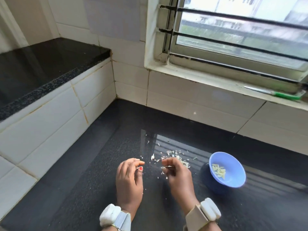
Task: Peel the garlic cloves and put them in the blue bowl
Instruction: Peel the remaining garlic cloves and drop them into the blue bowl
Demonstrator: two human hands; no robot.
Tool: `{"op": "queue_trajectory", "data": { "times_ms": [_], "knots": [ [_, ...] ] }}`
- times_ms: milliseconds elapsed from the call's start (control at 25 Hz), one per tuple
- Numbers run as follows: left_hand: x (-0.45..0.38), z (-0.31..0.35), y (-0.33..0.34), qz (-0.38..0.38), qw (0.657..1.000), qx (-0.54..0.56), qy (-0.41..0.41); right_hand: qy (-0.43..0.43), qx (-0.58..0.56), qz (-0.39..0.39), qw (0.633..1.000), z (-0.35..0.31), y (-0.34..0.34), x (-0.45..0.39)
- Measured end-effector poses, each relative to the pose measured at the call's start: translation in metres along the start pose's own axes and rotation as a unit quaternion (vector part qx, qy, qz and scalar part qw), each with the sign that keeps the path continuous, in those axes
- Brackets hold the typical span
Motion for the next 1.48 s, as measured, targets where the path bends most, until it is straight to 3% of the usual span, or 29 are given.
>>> {"op": "queue_trajectory", "data": {
  "times_ms": [160, 320, 560, 800, 960, 1080, 1280, 1480],
  "knots": [
    [0.005, 0.03, 0.025, -0.099, 0.973, 0.179, -0.106, 0.075, -0.087, 0.022, 0.993, 0.004, -0.022, 0.01],
    [0.0, 0.044, 0.035, -0.151, 0.907, 0.307, -0.246, 0.049, -0.037, 0.028, 0.998, -0.009, -0.038, 0.025],
    [-0.006, 0.043, 0.04, -0.144, 0.882, 0.341, -0.292, -0.009, 0.01, 0.048, 0.999, -0.02, -0.04, 0.027],
    [-0.018, 0.044, 0.044, -0.196, 0.88, 0.32, -0.293, -0.018, -0.018, -0.004, 1.0, -0.022, -0.038, 0.016],
    [-0.023, 0.045, 0.052, -0.193, 0.863, 0.335, -0.325, -0.016, -0.057, -0.029, 0.998, -0.019, -0.039, 0.007],
    [-0.021, 0.046, 0.057, -0.154, 0.876, 0.312, -0.335, 0.012, -0.061, -0.005, 0.998, -0.014, -0.037, 0.006],
    [-0.017, 0.047, 0.052, -0.103, 0.932, 0.213, -0.276, 0.036, -0.042, 0.008, 0.998, -0.016, -0.035, 0.006],
    [-0.018, 0.047, 0.049, -0.073, 0.945, 0.19, -0.256, 0.043, -0.037, 0.004, 0.998, -0.013, -0.034, 0.004]
  ]
}}
Point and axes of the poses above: each hand's wrist, its own x-axis away from the middle knuckle, its own y-axis out of the palm, z = x × y, the point moved 4 cm from there along -x, towards the middle knuckle, and after that the axes turned 7 degrees about x, right-handed, at the moved point
